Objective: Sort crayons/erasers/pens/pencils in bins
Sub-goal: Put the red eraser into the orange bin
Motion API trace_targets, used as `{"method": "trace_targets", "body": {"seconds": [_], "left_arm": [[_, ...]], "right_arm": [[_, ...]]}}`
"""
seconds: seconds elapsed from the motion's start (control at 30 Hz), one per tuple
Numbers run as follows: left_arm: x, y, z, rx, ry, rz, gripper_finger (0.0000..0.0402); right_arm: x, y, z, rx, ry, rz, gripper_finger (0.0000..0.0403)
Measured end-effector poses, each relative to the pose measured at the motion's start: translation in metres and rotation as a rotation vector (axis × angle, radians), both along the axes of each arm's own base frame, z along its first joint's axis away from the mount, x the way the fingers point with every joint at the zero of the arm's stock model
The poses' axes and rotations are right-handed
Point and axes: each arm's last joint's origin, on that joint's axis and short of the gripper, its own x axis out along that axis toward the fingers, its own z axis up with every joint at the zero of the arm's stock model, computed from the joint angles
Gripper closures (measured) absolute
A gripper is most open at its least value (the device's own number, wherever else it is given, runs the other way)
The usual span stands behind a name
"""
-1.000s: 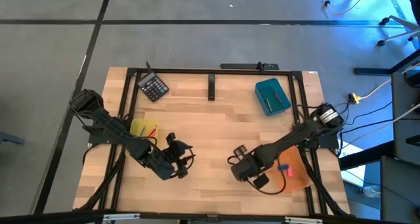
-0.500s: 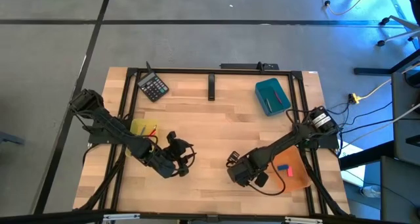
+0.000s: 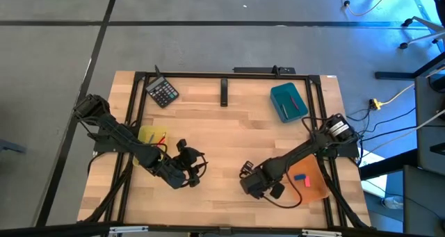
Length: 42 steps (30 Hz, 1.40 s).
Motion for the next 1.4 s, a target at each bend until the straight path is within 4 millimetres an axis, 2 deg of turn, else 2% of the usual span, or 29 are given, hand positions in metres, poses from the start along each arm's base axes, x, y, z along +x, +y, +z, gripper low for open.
{"method": "trace_targets", "body": {"seconds": [0.27,0.43,0.67,0.9,1.0,1.13,1.4], "left_arm": [[0.0,0.0,0.0,0.0,0.0,0.0,0.0234],[0.0,0.0,0.0,-0.001,-0.001,0.0,0.0234],[0.001,-0.001,0.001,-0.018,-0.02,0.01,0.0234],[0.005,0.003,0.003,-0.037,-0.056,0.037,0.0234],[0.006,0.003,0.004,-0.05,-0.064,0.039,0.0234],[0.01,0.001,0.008,-0.082,-0.121,0.036,0.0234],[0.021,-0.007,0.004,-0.029,-0.163,-0.033,0.0234]], "right_arm": [[-0.002,-0.001,0.016,-0.058,0.116,-0.128,0.0323],[-0.012,-0.002,0.03,-0.137,0.234,-0.205,0.0321],[-0.04,-0.005,0.054,-0.251,0.359,-0.289,0.0321],[-0.073,-0.015,0.101,-0.232,0.292,-0.45,0.0321],[-0.093,-0.02,0.115,-0.22,0.224,-0.515,0.0321],[-0.118,-0.027,0.113,-0.192,0.167,-0.596,0.0321],[-0.148,-0.038,0.082,-0.194,0.183,-0.769,0.0317]]}}
